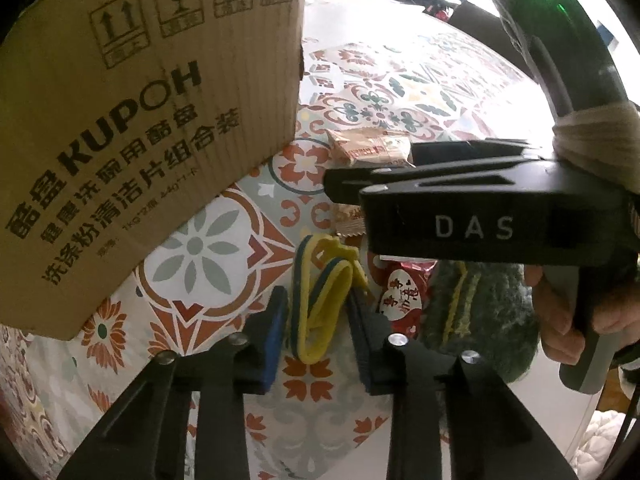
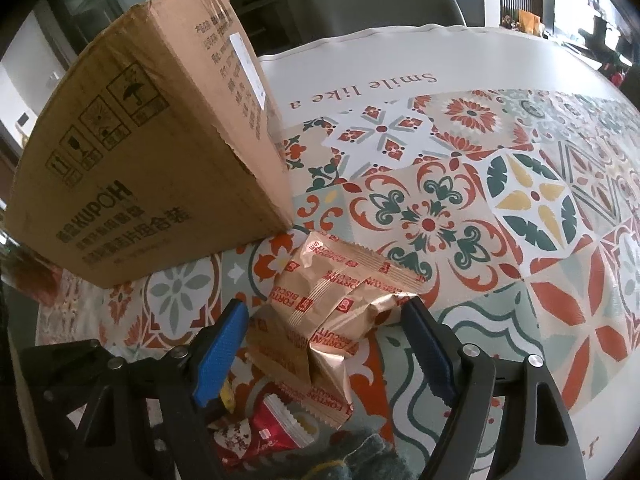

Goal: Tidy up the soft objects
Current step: 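Grasp the yellow clip with the left tool while the right tool grasps the wrapped snack packet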

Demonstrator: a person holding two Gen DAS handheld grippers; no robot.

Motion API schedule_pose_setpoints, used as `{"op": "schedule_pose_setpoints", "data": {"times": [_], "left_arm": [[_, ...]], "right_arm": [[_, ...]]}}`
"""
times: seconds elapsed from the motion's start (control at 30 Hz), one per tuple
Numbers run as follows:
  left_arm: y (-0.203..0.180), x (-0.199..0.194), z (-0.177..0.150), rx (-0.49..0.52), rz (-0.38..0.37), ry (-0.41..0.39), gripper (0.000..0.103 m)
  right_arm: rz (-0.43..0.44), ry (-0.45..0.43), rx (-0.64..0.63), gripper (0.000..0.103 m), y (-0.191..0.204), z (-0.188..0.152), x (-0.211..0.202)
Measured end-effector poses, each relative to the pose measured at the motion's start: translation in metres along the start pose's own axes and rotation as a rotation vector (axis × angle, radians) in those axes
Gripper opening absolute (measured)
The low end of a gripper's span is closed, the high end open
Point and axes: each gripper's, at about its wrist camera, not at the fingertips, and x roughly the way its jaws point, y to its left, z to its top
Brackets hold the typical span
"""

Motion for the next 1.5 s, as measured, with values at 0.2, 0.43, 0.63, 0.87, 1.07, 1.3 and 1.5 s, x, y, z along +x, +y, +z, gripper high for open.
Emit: {"op": "schedule_pose_setpoints", "data": {"times": [0.2, 0.43, 0.63, 0.87, 1.07, 1.3, 1.5], "left_arm": [[0.011, -0.005, -0.012, -0.126, -0.017, -0.049, 0.025], [0.013, -0.010, -0.026, -0.258, -0.032, -0.094, 0.025], [0.021, -0.024, -0.028, -0.350, -0.034, -0.134, 0.025], [0.026, -0.044, -0.038, -0.387, -0.002, -0.172, 0.025], [0.023, -0.072, -0.035, -0.402, 0.031, -0.218, 0.025], [0.015, -0.109, -0.042, -0.383, 0.095, -0.302, 0.025], [0.012, -0.137, -0.047, -0.396, 0.112, -0.356, 0.025]], "right_arm": [[-0.025, -0.006, -0.013, 0.057, -0.002, -0.005, -0.006], [-0.006, 0.000, -0.022, 0.046, -0.003, -0.013, -0.015], [-0.007, -0.011, -0.035, 0.041, -0.001, -0.019, -0.026], [-0.004, -0.047, -0.050, 0.041, 0.005, -0.024, -0.042], [0.005, -0.073, -0.065, 0.041, 0.010, -0.025, -0.057], [0.020, -0.121, -0.099, 0.041, 0.024, -0.026, -0.083], [0.037, -0.178, -0.137, 0.041, 0.038, -0.030, -0.112]]}}
